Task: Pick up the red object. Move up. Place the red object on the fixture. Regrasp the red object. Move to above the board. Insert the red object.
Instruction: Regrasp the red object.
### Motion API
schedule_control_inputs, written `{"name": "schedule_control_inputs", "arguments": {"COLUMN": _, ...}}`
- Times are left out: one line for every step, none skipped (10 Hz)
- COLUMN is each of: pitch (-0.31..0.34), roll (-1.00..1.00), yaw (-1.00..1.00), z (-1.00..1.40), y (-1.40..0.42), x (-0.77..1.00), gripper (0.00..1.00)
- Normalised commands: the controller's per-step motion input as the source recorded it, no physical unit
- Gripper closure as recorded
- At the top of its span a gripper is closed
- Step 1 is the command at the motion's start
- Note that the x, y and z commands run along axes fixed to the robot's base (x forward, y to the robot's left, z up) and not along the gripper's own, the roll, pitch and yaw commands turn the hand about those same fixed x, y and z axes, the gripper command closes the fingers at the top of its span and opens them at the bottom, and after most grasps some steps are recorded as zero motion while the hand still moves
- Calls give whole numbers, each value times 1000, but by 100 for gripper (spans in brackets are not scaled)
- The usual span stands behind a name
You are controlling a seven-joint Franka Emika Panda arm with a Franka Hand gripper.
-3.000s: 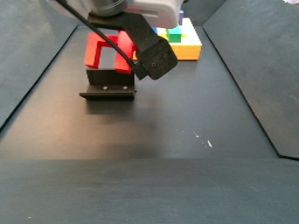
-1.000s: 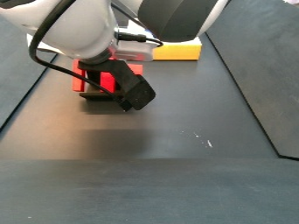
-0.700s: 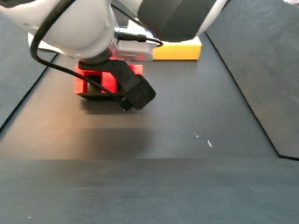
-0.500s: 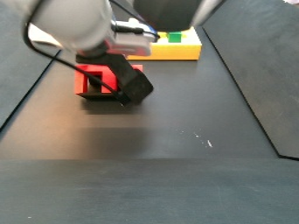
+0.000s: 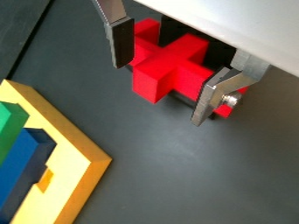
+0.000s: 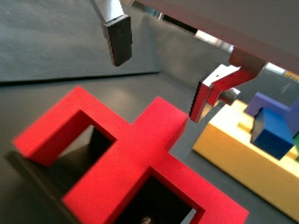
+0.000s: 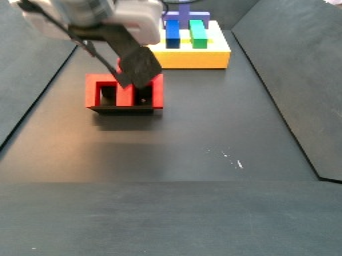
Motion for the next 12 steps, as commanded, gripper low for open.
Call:
{"name": "schedule_control_inputs", "arguments": {"pitch": -143, "roll": 1000, "yaw": 154, "z": 306, "y": 0, "x": 0, "gripper": 0}}
{"name": "schedule_control_inputs", "arguments": {"pitch": -166, "roll": 1000, "yaw": 174, "z": 380, "y": 0, "x": 0, "gripper": 0}}
{"name": "schedule_control_inputs", "arguments": {"pitch": -191, "roll": 1000, "yaw": 217, "z": 369, "y": -37, "x": 0, "gripper": 0}}
{"name": "schedule_control_inputs", "arguments": {"pitch": -137, "roll": 1000, "yaw": 220, "z": 271, "y": -74, "x": 0, "gripper": 0}}
{"name": "schedule_control_inputs", "arguments": {"pitch": -151, "roll": 1000, "yaw": 231, "z": 240, "y": -97, "x": 0, "gripper": 0}}
{"name": "schedule_control_inputs", "arguments": {"pitch": -143, "roll": 1000, "yaw": 231, "z": 149, "y": -80, "x": 0, "gripper": 0}}
{"name": "schedule_control_inputs", "arguments": {"pitch": -109, "roll": 1000, "yaw": 197, "z": 37, "y": -146, "x": 0, "gripper": 0}}
{"name": "schedule_control_inputs", "arguments": {"pitch": -77, "roll": 1000, "yaw": 134, "z": 0, "y": -220, "x": 0, "gripper": 0}}
{"name": "schedule_control_inputs", "arguments": {"pitch": -51, "roll": 1000, "yaw": 109, "z": 0, "y": -249, "x": -3, "gripper": 0}}
{"name": "schedule_control_inputs", "arguments": {"pitch": -26, "roll": 1000, "yaw": 114, "z": 0, "y": -234, "x": -26, "gripper": 0}}
{"name": "schedule_control_inputs", "arguments": {"pitch": -20, "roll": 1000, "yaw": 134, "z": 0, "y": -280, "x": 0, "gripper": 0}}
{"name": "schedule_control_inputs", "arguments": {"pitch": 0, "roll": 1000, "yaw": 46, "z": -9, "y": -334, "x": -11, "gripper": 0}}
